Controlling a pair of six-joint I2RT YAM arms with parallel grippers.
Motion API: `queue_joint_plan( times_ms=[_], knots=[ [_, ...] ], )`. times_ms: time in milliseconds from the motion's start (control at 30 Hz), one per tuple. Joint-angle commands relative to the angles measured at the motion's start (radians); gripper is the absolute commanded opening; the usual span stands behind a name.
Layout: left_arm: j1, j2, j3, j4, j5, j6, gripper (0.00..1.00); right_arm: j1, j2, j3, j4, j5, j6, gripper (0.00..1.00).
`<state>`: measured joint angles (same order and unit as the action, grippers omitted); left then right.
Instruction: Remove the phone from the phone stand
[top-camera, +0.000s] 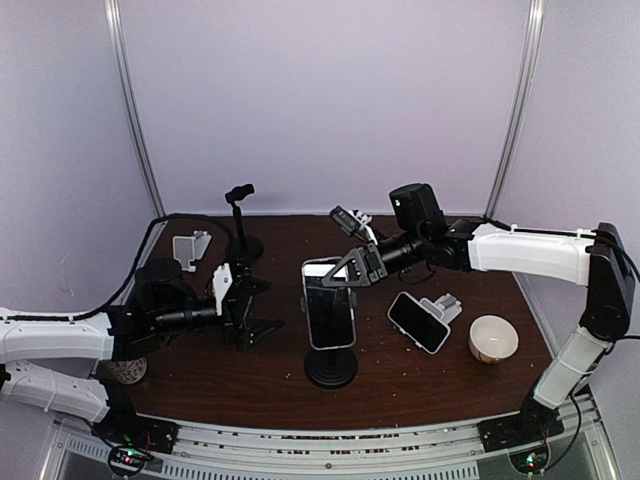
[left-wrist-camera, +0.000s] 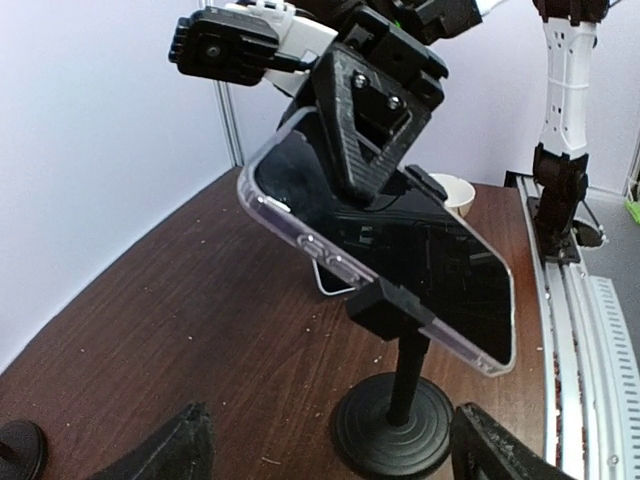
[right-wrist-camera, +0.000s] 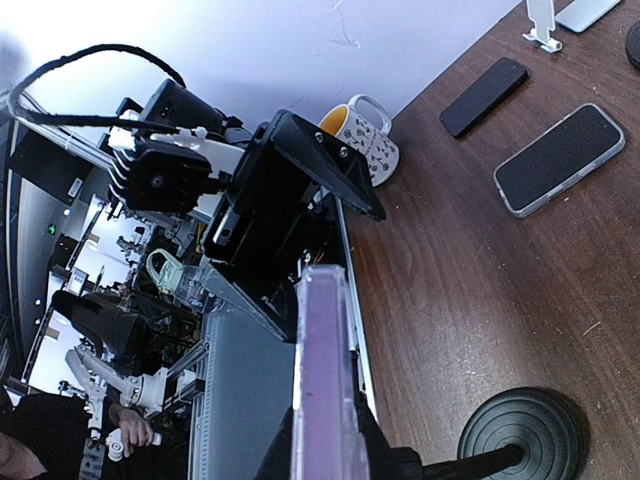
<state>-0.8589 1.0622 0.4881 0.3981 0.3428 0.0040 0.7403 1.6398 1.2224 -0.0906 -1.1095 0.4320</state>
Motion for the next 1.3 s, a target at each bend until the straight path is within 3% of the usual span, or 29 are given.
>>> queue_joint_plan(
  times_ms=[0, 300, 767, 1100, 1267],
  knots=[
    [-0.028, -0.029, -0.064, 0.113, -0.084, 0.172, 0.84, 0.016, 0.025, 0.014, 0.069, -0.074, 0.018, 0.0],
    [-0.104, 0.091, -0.024, 0.199, -0.225, 0.441, 0.8, 0.022, 0.058, 0.019, 0.096, -0.089, 0.063, 0.0],
    [-0.16, 0.194, 0.09, 0.257, -0.177, 0.525, 0.66, 0.032, 0.069, 0.024, 0.102, -0.08, 0.077, 0.0],
    [-0.177, 0.184, 0.077, 0.285, -0.137, 0.53, 0.33, 0.033, 0.072, 0.019, 0.075, -0.071, 0.051, 0.0],
    [-0.176, 0.156, 0.032, 0.322, -0.199, 0.507, 0.08, 0.031, 0.072, 0.042, -0.055, -0.054, -0.03, 0.0]
  ],
)
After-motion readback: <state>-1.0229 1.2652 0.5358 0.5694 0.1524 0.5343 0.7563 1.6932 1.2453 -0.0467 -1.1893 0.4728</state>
